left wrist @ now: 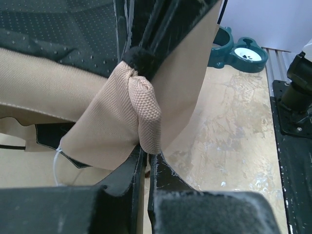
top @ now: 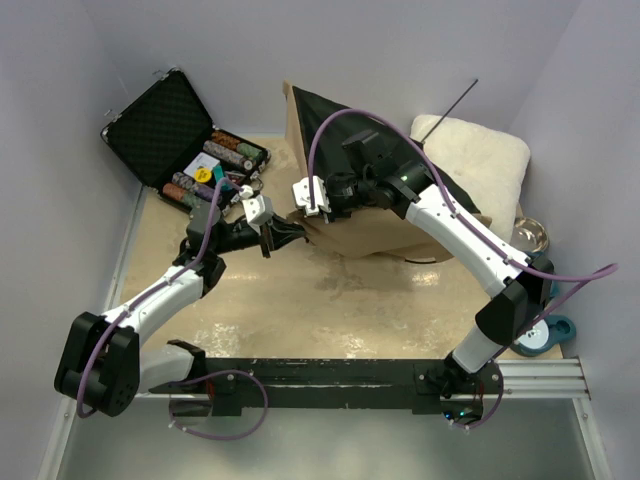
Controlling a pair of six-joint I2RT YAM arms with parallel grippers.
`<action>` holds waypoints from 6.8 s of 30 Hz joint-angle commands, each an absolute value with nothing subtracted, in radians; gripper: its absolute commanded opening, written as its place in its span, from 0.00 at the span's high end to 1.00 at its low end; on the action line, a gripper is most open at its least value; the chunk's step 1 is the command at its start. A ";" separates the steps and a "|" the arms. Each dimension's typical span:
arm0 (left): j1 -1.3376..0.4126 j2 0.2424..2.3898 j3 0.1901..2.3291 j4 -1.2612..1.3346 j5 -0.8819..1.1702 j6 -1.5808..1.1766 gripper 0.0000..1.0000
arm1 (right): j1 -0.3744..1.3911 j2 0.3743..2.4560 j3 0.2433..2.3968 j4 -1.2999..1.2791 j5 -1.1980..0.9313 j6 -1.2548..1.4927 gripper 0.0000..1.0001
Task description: Set up the pet tent
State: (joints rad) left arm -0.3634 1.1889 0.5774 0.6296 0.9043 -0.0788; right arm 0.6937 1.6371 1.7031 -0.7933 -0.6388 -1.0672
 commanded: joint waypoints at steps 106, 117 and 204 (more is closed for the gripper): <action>0.026 1.591 1.336 -0.169 0.732 0.269 0.38 | 0.299 1.244 1.674 -0.178 -0.494 -0.183 0.01; 0.153 1.468 1.376 -0.450 0.888 0.481 0.16 | 0.112 1.250 1.438 -0.262 -0.747 -0.169 0.06; -0.770 1.648 1.531 -0.112 0.219 0.545 0.37 | 0.130 0.885 1.134 -0.270 -0.601 -0.218 0.12</action>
State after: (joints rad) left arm -0.7742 1.7123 1.5394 -0.1001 0.1719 0.5217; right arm 0.1345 0.8658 1.1328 -0.2977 -0.5053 -0.1757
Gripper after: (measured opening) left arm 0.731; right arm 0.889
